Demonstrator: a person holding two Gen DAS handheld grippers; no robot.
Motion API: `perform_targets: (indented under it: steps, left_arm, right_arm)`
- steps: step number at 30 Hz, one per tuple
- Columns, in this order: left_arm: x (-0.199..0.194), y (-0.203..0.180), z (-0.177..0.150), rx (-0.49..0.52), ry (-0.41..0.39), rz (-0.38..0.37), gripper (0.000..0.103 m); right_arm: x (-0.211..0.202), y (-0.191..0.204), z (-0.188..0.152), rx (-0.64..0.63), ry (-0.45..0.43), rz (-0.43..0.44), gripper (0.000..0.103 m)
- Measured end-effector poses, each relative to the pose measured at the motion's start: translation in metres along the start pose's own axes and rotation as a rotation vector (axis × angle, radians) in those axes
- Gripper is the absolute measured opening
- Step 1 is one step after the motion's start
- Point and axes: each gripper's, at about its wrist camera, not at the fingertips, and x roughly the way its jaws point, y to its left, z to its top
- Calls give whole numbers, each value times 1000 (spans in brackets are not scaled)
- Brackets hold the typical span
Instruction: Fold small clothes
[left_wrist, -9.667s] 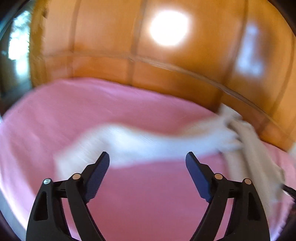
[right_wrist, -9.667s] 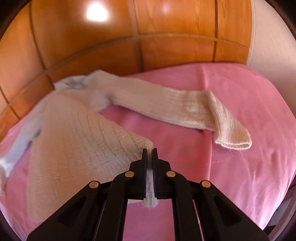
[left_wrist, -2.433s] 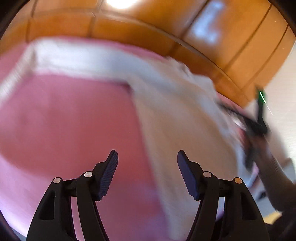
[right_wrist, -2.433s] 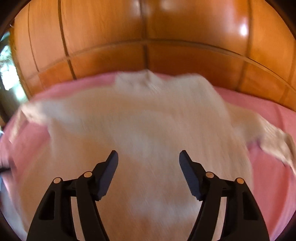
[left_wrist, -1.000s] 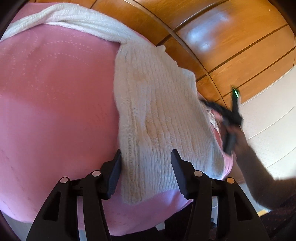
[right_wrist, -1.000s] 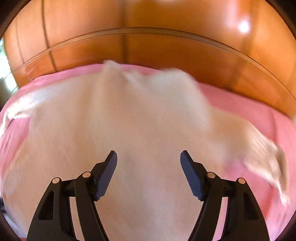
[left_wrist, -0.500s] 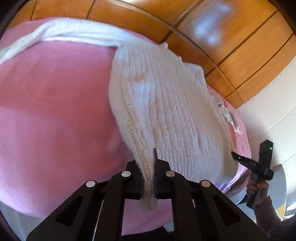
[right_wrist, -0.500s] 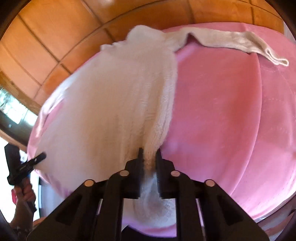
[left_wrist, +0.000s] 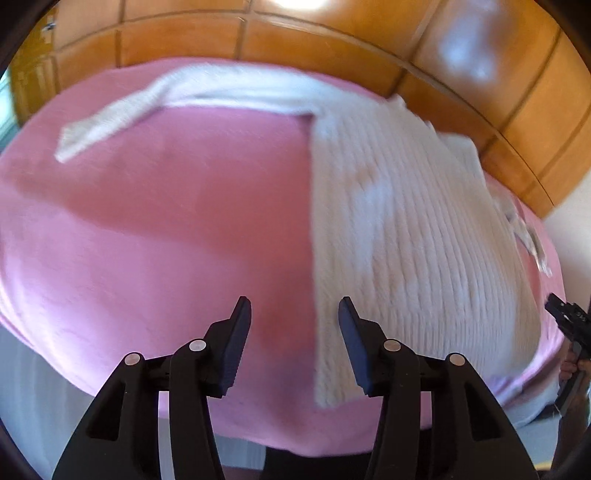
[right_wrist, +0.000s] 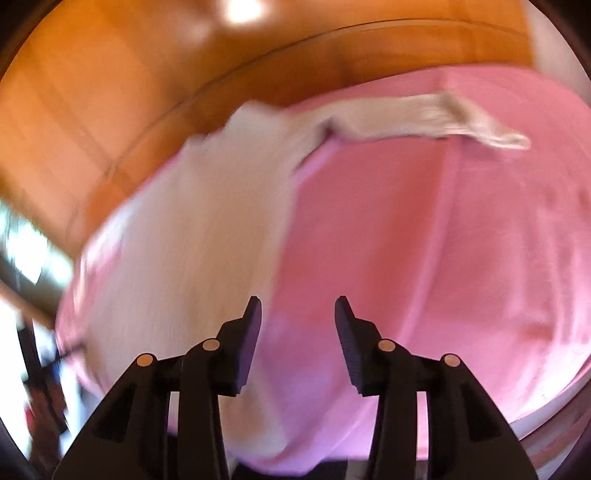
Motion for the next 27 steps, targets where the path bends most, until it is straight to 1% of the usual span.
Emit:
perform_targets:
  steps: [1, 2, 3, 4, 5, 8, 10, 11, 12, 13, 14, 16, 18, 19, 20, 22, 24, 25, 26, 27]
  left_arm:
    - [-2, 0, 6, -7, -22, -2, 48]
    - [-3, -3, 11, -9, -31, -4, 48]
    - [-3, -8, 14, -6, -37, -7, 48]
    - [-2, -15, 20, 2, -42, -20, 48]
    - [0, -23, 25, 13, -44, -36, 48]
    - [11, -47, 33, 57, -37, -80, 48]
    - [25, -70, 39, 99, -20, -119, 48]
    - [31, -80, 41, 127, -16, -125, 48]
    - [40, -96, 43, 168, -9, -132, 48]
    - [44, -106, 43, 193, -2, -139, 48]
    - [51, -116, 44, 222, 10, -149, 48]
    - [65, -139, 41, 284, 31, -172, 48]
    - [75, -158, 37, 334, 47, -180, 48]
    - [84, -170, 33, 366, 61, -188, 48]
    - [89, -176, 30, 379, 70, -191, 48]
    - [99, -190, 25, 410, 87, -199, 48]
    - [104, -201, 23, 438, 75, -194, 48]
    - [106, -207, 22, 450, 71, -192, 48]
    - [106, -208, 21, 452, 70, -193, 48]
    - [108, -209, 21, 448, 71, -199, 50]
  right_arm:
    - [-1, -14, 12, 61, -52, -59, 42]
    - [0, -22, 23, 73, -93, -168, 48]
    - [2, -24, 37, 12, -147, -330, 48]
    - [7, -22, 45, -49, -175, -419, 48]
    - [14, -20, 52, -104, -182, -487, 48]
    - [43, -19, 69, -256, -152, -608, 47]
    - [65, -19, 81, -341, -120, -661, 44]
    - [71, -23, 84, -354, -110, -670, 38]
    - [76, -26, 91, -359, -102, -677, 26]
    - [77, -32, 100, -351, -97, -685, 0]
    - [75, -35, 108, -336, -107, -687, 0]
    - [59, -47, 129, -277, -169, -689, 0]
    - [45, -62, 152, -214, -208, -697, 0]
    - [37, -73, 166, -178, -229, -715, 0]
    - [31, -85, 179, -141, -242, -724, 0]
    - [24, -111, 202, -61, -249, -715, 0]
    - [21, -131, 219, 8, -247, -694, 1]
    - [17, -145, 222, 63, -257, -684, 21]
    - [11, -153, 221, 110, -273, -670, 46]
    - [5, -162, 218, 163, -310, -645, 77]
